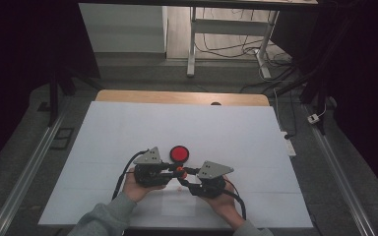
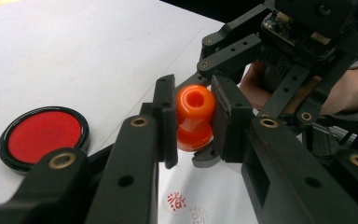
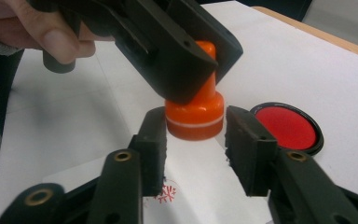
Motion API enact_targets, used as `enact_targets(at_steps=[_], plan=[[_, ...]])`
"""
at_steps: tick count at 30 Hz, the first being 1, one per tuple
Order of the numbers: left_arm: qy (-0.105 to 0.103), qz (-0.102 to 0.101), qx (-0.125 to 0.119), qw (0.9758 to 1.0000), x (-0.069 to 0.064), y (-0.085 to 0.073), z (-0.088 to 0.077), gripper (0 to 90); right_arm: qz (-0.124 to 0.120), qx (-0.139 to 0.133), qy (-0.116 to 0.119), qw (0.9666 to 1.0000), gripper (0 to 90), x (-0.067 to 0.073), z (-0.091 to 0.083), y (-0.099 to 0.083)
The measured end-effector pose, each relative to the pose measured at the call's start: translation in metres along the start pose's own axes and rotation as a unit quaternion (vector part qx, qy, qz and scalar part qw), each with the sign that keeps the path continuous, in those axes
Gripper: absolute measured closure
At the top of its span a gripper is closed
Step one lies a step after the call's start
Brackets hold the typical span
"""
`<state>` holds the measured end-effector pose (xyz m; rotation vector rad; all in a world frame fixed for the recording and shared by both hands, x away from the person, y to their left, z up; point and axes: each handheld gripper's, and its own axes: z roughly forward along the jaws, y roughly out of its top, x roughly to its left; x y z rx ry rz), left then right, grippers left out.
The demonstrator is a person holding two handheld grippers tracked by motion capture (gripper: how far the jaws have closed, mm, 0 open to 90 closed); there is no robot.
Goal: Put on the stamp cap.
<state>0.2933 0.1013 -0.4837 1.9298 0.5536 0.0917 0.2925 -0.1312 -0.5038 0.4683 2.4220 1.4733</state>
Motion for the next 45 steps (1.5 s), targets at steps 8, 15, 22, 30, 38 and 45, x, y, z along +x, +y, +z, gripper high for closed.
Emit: enact_targets(at_steps=[8, 15, 22, 30, 38, 45], plan=[[0.009, 0.001, -0.003, 1.0000, 0.003, 0.001, -0.005, 72.9, 0.008, -0.001, 0.000, 1.0000, 50.1, -0.004, -0.004, -0.003], [0.017, 0.001, -0.008, 0.9998, 0.006, 0.002, -0.011, 72.9, 0.014, 0.001, -0.010, 0.9998, 46.2, -0.012, -0.016, -0.010], [0.021, 0.003, -0.007, 0.9998, 0.005, 0.003, -0.012, 72.9, 0.024, -0.002, -0.033, 0.9992, 44.8, -0.021, -0.035, -0.017], [0.024, 0.003, -0.008, 0.9997, 0.006, 0.003, -0.014, 72.8, 0.039, 0.007, -0.069, 0.9969, 43.7, -0.035, -0.067, -0.031], [0.027, 0.000, -0.010, 0.9996, 0.008, 0.003, -0.018, 72.9, 0.058, 0.015, -0.111, 0.9920, 41.7, -0.046, -0.103, -0.051], [0.032, -0.001, -0.013, 0.9994, 0.009, 0.005, -0.022, 72.9, 0.072, 0.021, -0.133, 0.9882, 41.1, -0.052, -0.135, -0.068]])
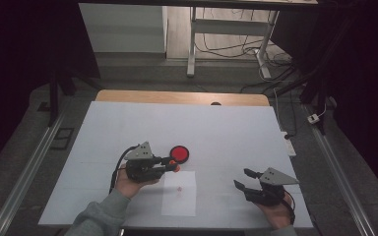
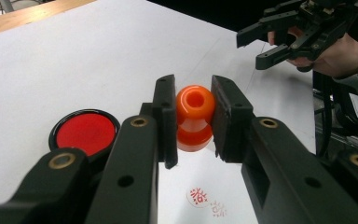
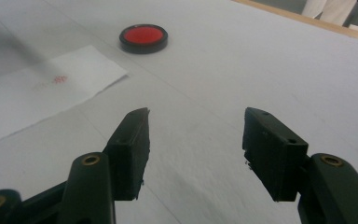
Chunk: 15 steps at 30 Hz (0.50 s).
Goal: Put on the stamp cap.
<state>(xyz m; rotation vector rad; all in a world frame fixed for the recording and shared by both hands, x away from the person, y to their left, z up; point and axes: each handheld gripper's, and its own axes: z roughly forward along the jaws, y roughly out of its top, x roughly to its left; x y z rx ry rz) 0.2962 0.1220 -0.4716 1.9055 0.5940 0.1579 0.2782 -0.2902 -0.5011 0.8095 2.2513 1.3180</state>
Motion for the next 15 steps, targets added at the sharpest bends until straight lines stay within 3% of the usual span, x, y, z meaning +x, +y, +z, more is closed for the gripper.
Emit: enact_targets(at_steps=[5, 15], plan=[[0.008, -0.001, -0.003, 1.0000, 0.0018, 0.0016, -0.0041, 72.8, 0.007, 0.002, -0.004, 1.0000, 41.1, -0.0060, -0.0054, -0.0055], [0.019, -0.002, -0.004, 0.9998, 0.0059, 0.0024, -0.0094, 72.8, -0.008, 0.009, 0.003, 0.9999, 41.2, -0.0027, 0.0018, -0.0042]])
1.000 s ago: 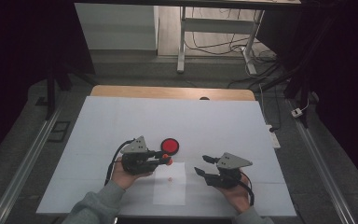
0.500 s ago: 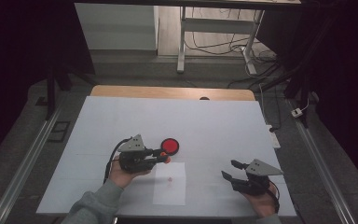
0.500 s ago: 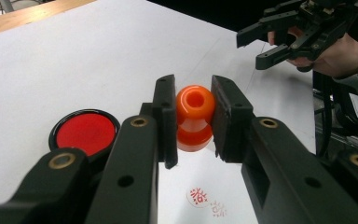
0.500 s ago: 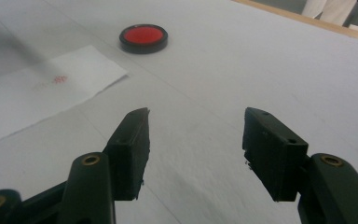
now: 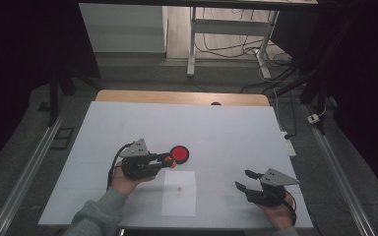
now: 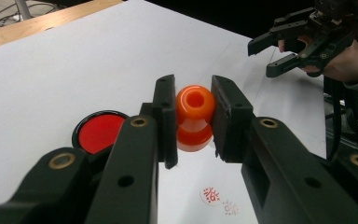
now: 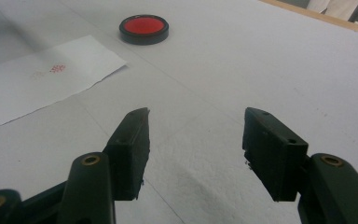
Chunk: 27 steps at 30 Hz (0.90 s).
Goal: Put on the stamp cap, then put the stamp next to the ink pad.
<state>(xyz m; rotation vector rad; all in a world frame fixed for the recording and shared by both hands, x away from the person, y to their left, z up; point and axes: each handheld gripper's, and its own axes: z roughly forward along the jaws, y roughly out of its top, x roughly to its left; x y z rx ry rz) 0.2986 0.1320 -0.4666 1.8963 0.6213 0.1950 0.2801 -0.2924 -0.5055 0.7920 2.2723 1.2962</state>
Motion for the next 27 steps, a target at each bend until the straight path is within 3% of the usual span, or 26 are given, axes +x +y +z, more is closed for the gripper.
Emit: enact_targets(at_steps=[27], plan=[[0.050, -0.005, 0.025, 0.9984, 0.019, -0.006, 0.003, 72.8, -0.001, 0.004, -0.001, 1.0000, 41.3, -0.001, 0.003, 0.000]])
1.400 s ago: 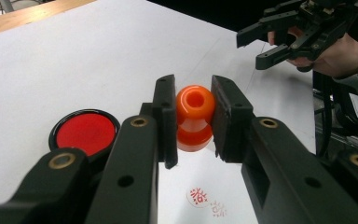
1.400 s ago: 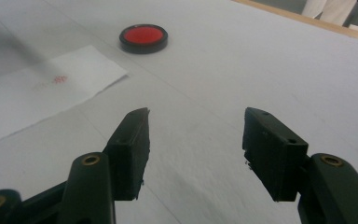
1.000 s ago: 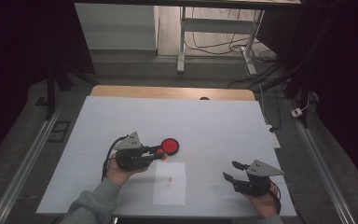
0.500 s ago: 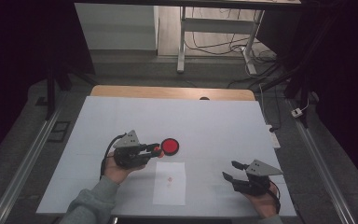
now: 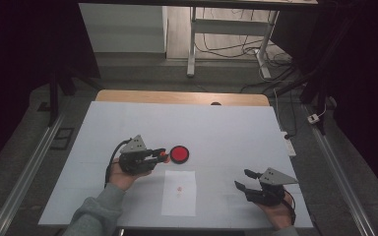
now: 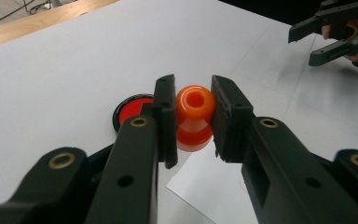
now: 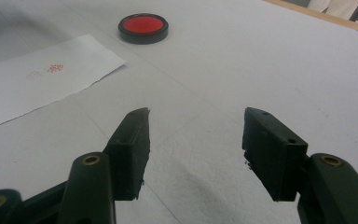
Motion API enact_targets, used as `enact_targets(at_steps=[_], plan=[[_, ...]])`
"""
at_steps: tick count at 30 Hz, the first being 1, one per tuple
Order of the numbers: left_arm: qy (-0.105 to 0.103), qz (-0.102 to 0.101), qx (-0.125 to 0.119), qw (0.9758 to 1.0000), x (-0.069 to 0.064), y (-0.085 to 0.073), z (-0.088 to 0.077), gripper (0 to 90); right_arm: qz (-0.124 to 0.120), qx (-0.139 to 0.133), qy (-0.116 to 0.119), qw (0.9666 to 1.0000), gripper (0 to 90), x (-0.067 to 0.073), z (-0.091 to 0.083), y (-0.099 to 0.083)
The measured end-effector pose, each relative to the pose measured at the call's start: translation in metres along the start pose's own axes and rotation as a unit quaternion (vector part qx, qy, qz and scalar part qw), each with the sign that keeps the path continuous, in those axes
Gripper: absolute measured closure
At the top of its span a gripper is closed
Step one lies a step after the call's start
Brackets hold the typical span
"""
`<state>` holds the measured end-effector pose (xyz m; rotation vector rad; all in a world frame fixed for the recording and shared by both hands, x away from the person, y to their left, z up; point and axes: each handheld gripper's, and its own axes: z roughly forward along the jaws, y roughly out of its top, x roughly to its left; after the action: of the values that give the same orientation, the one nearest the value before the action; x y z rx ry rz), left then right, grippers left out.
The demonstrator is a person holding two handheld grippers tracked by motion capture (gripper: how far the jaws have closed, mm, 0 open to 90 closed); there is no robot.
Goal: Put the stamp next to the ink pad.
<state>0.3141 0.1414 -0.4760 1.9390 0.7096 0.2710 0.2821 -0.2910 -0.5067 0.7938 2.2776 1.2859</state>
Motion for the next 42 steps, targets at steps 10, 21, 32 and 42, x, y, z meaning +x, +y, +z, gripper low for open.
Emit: enact_targets(at_steps=[10, 21, 32, 42], plan=[[0.018, -0.011, 0.012, 0.9997, 0.012, -0.003, 0.009, 72.7, 0.000, -0.001, 0.004, 1.0000, 41.4, 0.000, 0.002, 0.000], [0.046, -0.012, 0.049, 0.9976, 0.022, -0.011, 0.025, 72.7, 0.002, 0.002, 0.003, 1.0000, 41.4, 0.000, 0.002, -0.001], [0.067, -0.014, 0.086, 0.9940, 0.032, -0.024, 0.035, 72.5, 0.000, 0.008, 0.000, 1.0000, 41.4, 0.001, 0.003, -0.001], [0.070, -0.015, 0.104, 0.9920, 0.033, -0.030, 0.042, 72.4, 0.000, 0.008, 0.000, 1.0000, 41.4, 0.000, 0.003, -0.001]])
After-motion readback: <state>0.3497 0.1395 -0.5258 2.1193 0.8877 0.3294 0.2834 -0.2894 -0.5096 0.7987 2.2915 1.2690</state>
